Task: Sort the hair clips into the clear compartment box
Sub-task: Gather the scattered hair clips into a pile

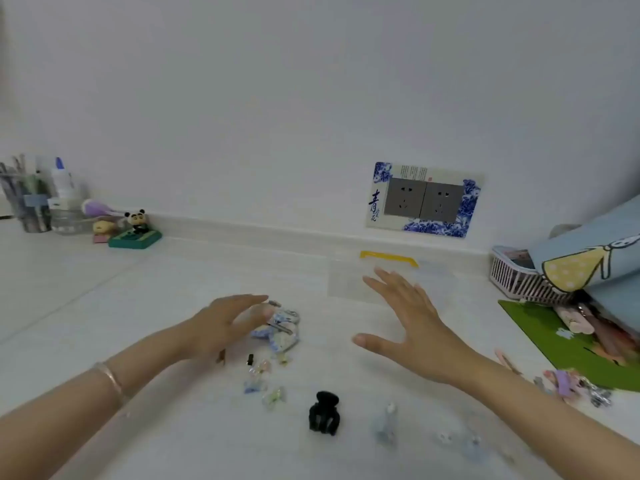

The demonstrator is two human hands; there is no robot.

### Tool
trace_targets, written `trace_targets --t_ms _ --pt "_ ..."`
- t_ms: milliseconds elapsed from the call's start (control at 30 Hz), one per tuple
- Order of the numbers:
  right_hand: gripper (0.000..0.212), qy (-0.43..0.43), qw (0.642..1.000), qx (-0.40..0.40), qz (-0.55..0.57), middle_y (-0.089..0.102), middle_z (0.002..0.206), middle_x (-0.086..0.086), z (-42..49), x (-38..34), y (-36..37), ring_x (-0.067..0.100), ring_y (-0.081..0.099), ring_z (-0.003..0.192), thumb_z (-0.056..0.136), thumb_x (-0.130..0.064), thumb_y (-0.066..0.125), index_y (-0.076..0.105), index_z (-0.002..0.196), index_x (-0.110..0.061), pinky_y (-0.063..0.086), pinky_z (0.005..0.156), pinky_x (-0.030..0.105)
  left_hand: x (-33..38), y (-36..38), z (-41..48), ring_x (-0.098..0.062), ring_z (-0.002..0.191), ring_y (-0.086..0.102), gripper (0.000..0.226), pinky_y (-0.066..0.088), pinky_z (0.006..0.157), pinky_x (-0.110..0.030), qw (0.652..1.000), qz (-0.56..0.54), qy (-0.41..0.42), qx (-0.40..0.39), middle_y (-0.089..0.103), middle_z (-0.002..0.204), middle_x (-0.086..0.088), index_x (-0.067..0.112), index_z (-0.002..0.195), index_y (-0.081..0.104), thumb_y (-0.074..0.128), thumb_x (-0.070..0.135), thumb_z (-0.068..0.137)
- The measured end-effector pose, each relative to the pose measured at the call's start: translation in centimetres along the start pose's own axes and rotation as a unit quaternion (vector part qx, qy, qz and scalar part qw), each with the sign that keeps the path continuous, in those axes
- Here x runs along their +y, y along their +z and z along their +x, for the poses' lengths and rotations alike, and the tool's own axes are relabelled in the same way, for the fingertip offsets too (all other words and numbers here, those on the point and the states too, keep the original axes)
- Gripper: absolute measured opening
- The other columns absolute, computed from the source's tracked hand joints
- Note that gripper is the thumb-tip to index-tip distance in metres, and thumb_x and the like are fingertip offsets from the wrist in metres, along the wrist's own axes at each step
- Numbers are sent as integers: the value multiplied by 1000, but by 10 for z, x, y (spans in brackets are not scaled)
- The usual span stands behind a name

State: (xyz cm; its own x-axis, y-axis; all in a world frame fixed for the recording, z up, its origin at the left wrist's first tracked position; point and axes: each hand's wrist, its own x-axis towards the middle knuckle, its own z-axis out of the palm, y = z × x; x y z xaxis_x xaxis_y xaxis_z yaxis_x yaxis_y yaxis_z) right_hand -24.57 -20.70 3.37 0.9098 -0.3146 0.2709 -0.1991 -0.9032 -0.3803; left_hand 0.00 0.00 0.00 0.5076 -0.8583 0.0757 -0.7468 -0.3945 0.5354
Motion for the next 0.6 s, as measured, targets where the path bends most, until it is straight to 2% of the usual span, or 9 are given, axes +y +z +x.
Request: trace_targets --t_ms 67,167,233,433,600 --pt "92 -6 1000 -4 -12 -6 154 -27 -10 -13 2 -6 -18 140 66 -85 36 10 144 -45 -12 118 32 5 6 -9 -12 138 29 76 21 115 -35 1000 -29 5 -8 35 151 8 38 142 31 29 76 76" --pt "90 2 1000 -5 -5 -5 155 -26 -23 -21 10 -6 -17 140 68 -83 37 9 144 -46 -11 118 32 12 21 -10 -17 143 21 79 20 116 -46 1000 -3 12 7 28 155 2 39 145 21 34 76 77" --pt "90 11 1000 -4 2 -3 156 -25 -29 -25 12 -6 -16 141 67 -83 37 11 144 -45 -11 118 31 17 23 -8 -19 144 19 79 20 115 -48 1000 14 -1 18 25 156 0 40 145 22 38 77 77" --pt "90 45 998 -32 25 3 156 -24 -57 -22 21 -7 -12 140 65 -85 37 15 143 -46 -7 118 31 45 43 -20 -12 135 33 66 25 113 -38 999 18 34 7 37 148 9 36 137 41 44 71 81" --pt "88 58 997 -48 26 4 154 -28 -83 -11 27 -8 -10 140 66 -87 36 14 142 -50 -5 117 28 78 63 -37 -7 128 37 59 26 104 -24 996 -13 93 -8 43 141 9 32 135 46 46 62 86"
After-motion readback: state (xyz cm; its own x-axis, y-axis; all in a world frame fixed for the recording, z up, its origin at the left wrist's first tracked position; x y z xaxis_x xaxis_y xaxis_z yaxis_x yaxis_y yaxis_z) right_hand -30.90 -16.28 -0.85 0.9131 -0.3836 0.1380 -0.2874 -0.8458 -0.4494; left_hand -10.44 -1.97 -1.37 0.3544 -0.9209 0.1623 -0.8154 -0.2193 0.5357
